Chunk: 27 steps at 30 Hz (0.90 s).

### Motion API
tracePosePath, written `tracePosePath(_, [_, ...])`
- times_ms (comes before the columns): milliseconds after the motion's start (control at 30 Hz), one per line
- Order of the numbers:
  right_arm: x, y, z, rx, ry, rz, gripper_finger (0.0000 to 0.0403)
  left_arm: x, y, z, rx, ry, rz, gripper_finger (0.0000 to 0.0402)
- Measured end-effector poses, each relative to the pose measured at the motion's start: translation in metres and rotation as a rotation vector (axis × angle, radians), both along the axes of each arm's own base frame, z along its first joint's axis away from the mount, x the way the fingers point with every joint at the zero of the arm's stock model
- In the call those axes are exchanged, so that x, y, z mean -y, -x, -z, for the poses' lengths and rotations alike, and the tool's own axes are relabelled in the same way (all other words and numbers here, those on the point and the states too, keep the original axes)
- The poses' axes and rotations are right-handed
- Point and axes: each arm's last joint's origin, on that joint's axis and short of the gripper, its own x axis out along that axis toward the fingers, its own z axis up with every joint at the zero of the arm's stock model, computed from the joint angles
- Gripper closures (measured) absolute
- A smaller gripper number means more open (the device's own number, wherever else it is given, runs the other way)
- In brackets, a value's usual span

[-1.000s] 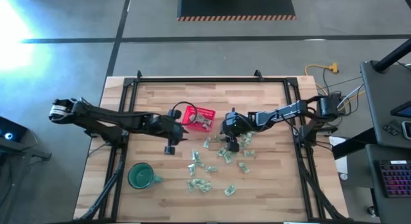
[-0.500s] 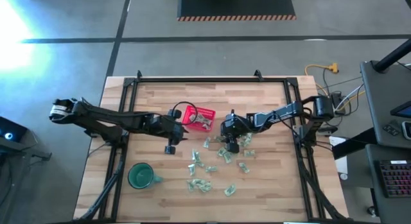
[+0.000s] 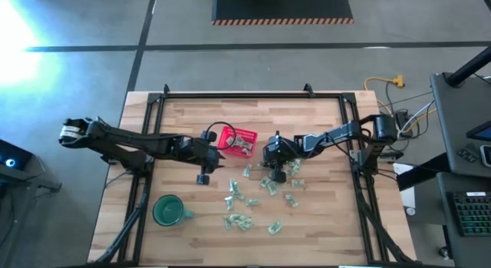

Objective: Pick and place items into bin
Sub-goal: Put the stevia packet into the red bin

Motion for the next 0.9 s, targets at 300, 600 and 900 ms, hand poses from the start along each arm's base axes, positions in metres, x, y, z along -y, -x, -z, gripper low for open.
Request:
tracePosePath(300, [0.0,0.009,-0.016,-0.024,0.036,0.018,0.0389,0.0,0.003,0.004,-0.049,-0.004,-0.002,0.0292])
tracePosePath(600, [0.008,-0.001,-0.048,0.179,0.194,0.101,0.039,0.0,0.003,0.004,-0.05,-0.009,-0.006,0.0292])
tracePosePath(900, [0.029,-0.016,-0.075,0.31,0.246,0.167,0.039,0.0,0.004,0.004,-0.053,-0.009,-0.006,0.0292])
